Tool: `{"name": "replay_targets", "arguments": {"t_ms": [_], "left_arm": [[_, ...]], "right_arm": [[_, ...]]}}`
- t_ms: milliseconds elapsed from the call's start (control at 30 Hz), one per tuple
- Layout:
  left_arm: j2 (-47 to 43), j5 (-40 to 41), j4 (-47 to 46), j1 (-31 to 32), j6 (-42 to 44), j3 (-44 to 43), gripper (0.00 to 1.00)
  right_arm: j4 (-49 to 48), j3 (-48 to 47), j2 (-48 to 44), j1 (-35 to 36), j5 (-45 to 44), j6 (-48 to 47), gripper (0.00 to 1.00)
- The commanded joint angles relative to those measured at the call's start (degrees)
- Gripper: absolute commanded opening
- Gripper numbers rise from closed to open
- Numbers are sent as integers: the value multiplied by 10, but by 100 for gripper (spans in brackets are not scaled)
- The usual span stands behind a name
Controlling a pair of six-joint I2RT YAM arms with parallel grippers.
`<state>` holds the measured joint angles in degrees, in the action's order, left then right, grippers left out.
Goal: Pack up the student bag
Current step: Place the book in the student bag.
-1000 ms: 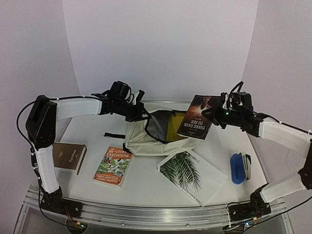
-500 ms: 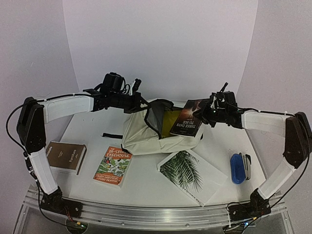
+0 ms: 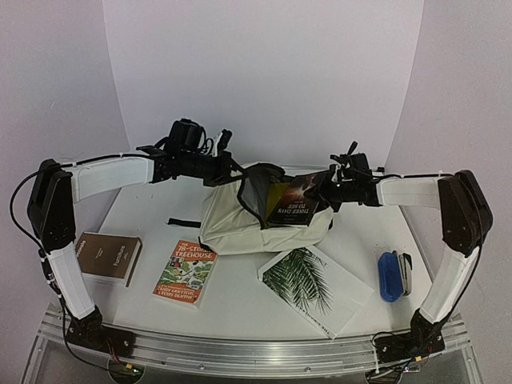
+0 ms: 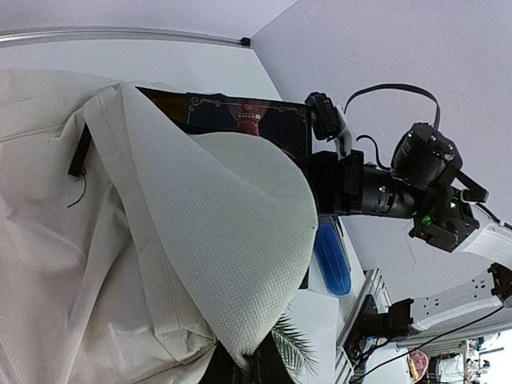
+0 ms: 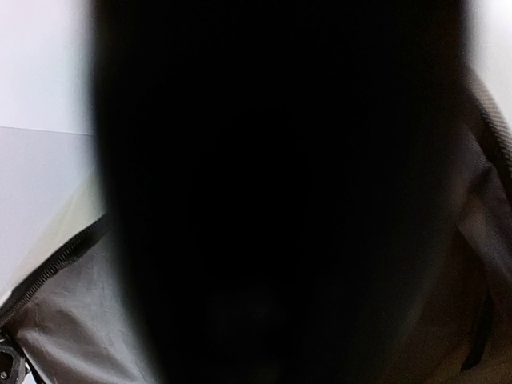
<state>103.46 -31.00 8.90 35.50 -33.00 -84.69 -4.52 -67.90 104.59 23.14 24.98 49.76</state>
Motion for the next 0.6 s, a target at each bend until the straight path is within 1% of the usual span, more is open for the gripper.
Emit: {"name": "replay_targets", "arguments": {"t_ms": [0, 67, 133, 200, 300, 433, 500, 567], "left_arm": [[-8, 26, -5, -2, 19, -39, 0], [-4, 6, -8, -2, 29, -40, 0], [5, -38, -12, -2, 37, -49, 0], [22, -91, -5, -1, 40, -65, 0], [38, -143, -6, 0, 34, -80, 0], [36, -149, -10, 2, 28, -75, 0], [31, -147, -15, 2, 20, -67, 0], [25, -141, -22, 2, 10, -55, 0]], "right_arm": [[-11, 20, -27, 10, 0, 4, 0], [-7, 23, -22, 12, -3, 4, 0], [-1, 15, -10, 18, -4, 4, 0], [5, -3, 14, 27, -6, 4, 0], [10, -38, 60, 45, -4, 11, 0], [13, -98, 116, 72, -21, 14, 0], [12, -124, 141, 78, -24, 15, 7], [12, -146, 159, 82, -30, 14, 9]]}}
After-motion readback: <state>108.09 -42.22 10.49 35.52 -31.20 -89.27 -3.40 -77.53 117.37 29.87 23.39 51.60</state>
